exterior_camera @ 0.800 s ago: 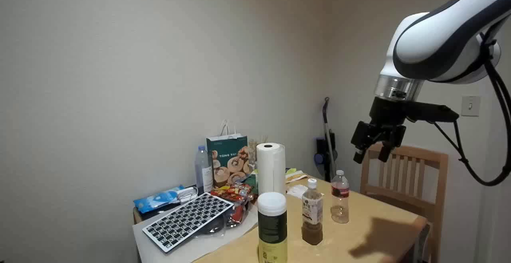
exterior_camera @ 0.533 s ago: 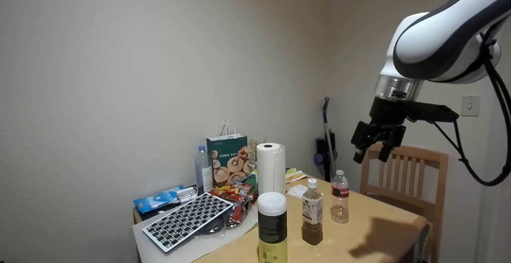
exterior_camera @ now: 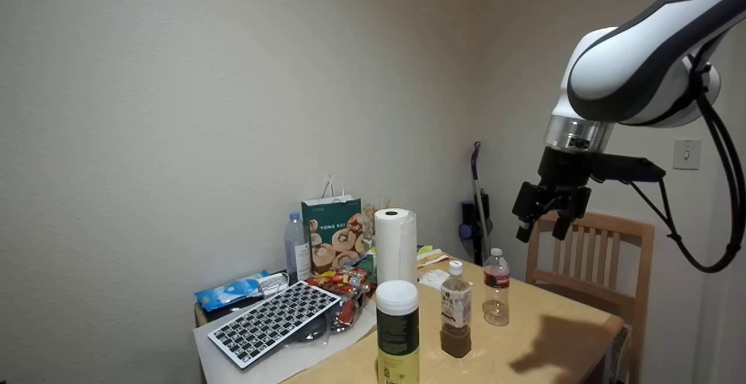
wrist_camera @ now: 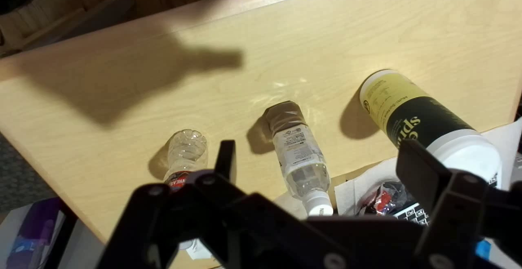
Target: Put the plastic bottle on top of the other bottle
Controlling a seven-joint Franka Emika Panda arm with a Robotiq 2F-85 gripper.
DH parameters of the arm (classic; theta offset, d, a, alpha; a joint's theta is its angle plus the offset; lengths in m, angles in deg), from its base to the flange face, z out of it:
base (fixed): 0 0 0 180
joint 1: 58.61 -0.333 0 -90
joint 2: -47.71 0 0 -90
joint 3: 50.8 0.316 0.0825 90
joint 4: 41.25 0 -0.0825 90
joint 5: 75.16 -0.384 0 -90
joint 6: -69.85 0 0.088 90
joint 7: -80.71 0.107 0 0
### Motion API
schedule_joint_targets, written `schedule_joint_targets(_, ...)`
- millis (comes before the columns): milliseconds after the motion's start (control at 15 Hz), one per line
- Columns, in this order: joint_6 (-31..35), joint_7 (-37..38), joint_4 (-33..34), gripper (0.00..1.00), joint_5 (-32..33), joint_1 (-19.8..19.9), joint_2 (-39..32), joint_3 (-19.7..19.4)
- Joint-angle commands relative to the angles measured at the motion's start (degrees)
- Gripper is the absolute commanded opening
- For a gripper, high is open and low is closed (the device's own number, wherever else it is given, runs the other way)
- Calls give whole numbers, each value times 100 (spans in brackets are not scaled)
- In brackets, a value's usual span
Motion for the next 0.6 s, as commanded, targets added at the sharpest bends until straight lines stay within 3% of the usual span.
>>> schedule_joint_targets(0, 202, -453, 348, 100, 14, 136, -685, -89)
schedule_joint_targets(267, 231, -707, 862, 100, 68, 307, -1367, -207)
schedule_joint_targets(333, 56, -480, 597, 100, 3, 299, -957, -81)
schedule_joint_targets(533, 57, -489, 690, 100, 6, 324, -1104, -73)
